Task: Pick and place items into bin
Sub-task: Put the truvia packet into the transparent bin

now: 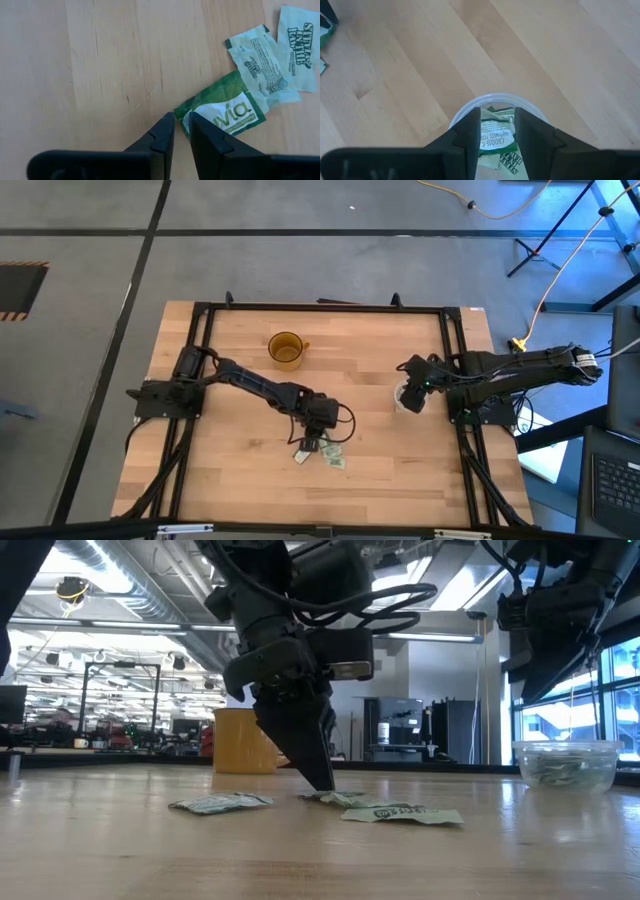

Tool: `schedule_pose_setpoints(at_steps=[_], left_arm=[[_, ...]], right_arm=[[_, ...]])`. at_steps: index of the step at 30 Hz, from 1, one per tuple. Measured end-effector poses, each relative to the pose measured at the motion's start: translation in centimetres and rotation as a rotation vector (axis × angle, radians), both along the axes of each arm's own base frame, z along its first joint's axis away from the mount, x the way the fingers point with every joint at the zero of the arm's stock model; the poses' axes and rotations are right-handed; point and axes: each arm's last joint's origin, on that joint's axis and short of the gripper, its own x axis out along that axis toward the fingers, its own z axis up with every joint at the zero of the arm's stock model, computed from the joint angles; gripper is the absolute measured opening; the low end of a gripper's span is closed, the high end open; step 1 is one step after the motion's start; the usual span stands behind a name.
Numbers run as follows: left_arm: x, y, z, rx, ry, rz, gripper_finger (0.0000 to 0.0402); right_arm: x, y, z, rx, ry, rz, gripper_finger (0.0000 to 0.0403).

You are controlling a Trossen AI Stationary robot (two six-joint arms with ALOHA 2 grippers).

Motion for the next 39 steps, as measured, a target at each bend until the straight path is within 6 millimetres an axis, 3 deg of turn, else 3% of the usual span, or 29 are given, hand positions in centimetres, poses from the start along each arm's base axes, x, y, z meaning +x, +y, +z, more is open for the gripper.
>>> schedule_pose_setpoints(at_steps=[18,26,39], left_arm=[[0.6,-0.1,1.3,0.025,-0.042,-0.057,0.0109],[0.4,-0.4,2.0,0.017,-0.057,-0.067,0.0107],[0.7,-1.5,0.2,0.084,-0.037,-0.077,0.0086]], right_arm=[[-0.1,0.0,0.0,0.001,0.011,-0.001,0.0122],[-0.1,0.0,0.0,0.001,0.011,-0.001,0.0122],[-0.1,0.0,0.0,0.000,0.010,-0.001,0.0122]])
